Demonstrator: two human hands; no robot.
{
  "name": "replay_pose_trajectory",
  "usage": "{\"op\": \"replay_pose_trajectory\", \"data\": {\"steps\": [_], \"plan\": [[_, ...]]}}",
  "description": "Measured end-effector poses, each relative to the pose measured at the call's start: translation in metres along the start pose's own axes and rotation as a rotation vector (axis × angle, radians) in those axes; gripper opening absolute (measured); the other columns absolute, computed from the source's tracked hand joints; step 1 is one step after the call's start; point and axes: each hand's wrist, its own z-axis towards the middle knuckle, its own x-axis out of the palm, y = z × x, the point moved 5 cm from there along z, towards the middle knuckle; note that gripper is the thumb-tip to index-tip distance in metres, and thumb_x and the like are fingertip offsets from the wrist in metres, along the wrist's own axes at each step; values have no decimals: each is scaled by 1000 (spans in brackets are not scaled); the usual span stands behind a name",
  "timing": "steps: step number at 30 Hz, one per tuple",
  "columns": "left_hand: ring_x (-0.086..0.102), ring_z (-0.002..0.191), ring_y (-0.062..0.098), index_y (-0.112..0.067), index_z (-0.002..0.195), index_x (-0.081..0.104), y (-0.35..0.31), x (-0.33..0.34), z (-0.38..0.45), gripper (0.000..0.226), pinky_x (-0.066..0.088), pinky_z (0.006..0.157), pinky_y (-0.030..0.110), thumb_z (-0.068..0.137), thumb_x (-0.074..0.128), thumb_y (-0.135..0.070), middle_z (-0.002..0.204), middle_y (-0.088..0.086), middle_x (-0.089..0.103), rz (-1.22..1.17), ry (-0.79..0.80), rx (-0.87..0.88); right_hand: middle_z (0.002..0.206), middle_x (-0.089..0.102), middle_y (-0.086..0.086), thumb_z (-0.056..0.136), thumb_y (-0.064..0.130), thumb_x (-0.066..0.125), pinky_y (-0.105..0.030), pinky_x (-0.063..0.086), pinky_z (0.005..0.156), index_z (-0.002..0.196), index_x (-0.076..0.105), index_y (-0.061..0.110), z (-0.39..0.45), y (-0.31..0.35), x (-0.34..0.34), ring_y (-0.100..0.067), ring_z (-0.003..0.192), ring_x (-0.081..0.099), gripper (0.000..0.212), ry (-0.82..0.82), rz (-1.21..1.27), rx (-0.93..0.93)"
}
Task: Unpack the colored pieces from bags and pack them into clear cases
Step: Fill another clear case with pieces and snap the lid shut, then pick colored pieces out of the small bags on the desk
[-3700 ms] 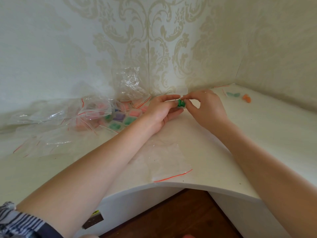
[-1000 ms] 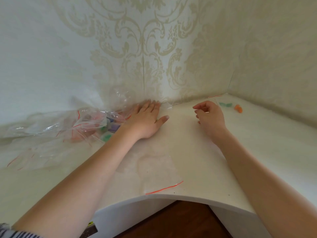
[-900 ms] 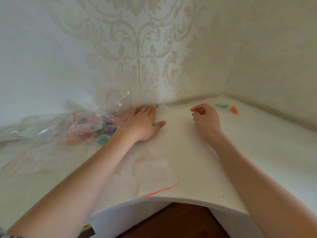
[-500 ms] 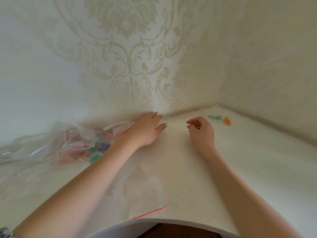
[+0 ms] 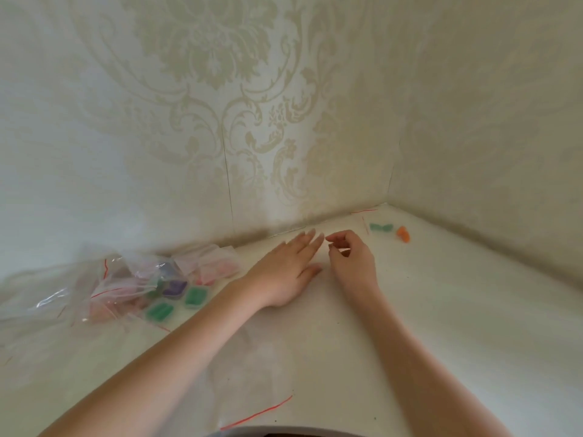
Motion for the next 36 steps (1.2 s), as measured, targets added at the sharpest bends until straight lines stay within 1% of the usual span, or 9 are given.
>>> {"op": "replay_pose_trajectory", "data": {"steps": [3,7,10,14,18,22,27,32,36], "plan": [[-10,146,14,-22,152,5,18,-16,-25,58,-5,118,37,101,18,-46,160,0,-5,232,-107,-100,139,48,11,96,27,50,-28,32,108,135,49,30,-12,15,19,-10,126,44,39,237,-164,-240],[8,147,18,-18,144,39,59,-36,-65,43,0,117,36,102,31,-27,158,2,18,312,-201,-87,150,36,10,101,35,38,-30,18,114,136,49,34,-24,11,46,-7,144,16,37,525,-485,-367],[44,132,32,-13,113,69,91,-54,-91,34,15,114,35,84,51,-16,136,11,53,244,-302,-59,136,54,6,100,24,44,-22,23,111,121,64,24,-20,7,42,-6,142,22,29,507,-323,-299],[48,127,36,-8,114,69,124,-73,-110,55,28,107,40,65,66,17,136,16,53,226,-330,-124,133,56,5,93,5,48,-16,25,107,111,67,25,-22,11,38,-7,135,36,33,444,-240,-289],[62,107,34,-12,101,73,132,-88,-120,55,38,95,36,53,77,13,118,12,65,330,-440,-137,139,46,15,92,15,54,-25,22,106,118,60,35,-22,13,29,-9,133,32,34,371,-374,-316],[61,103,33,-13,88,73,128,-90,-119,56,43,88,39,42,76,19,112,13,67,383,-465,-99,141,44,20,97,32,48,-25,16,100,124,55,40,-25,18,27,-5,134,31,29,327,-408,-330],[39,111,25,-10,83,71,128,-90,-127,60,53,76,49,35,62,26,121,20,59,348,-439,-110,155,26,13,98,29,45,-36,13,115,139,41,38,-24,8,36,-9,146,10,42,460,-541,-291],[59,99,33,-8,94,72,134,-99,-132,50,50,79,41,54,64,21,107,11,65,287,-438,-211,139,49,9,97,24,49,-35,27,112,125,56,31,-23,14,30,-12,134,37,30,385,-306,-263],[59,96,32,-10,100,70,133,-99,-129,34,48,83,42,73,61,9,96,6,70,224,-482,-243,97,46,27,99,32,44,-40,32,106,119,59,34,-26,24,19,-12,118,46,26,308,-226,-184]]}}
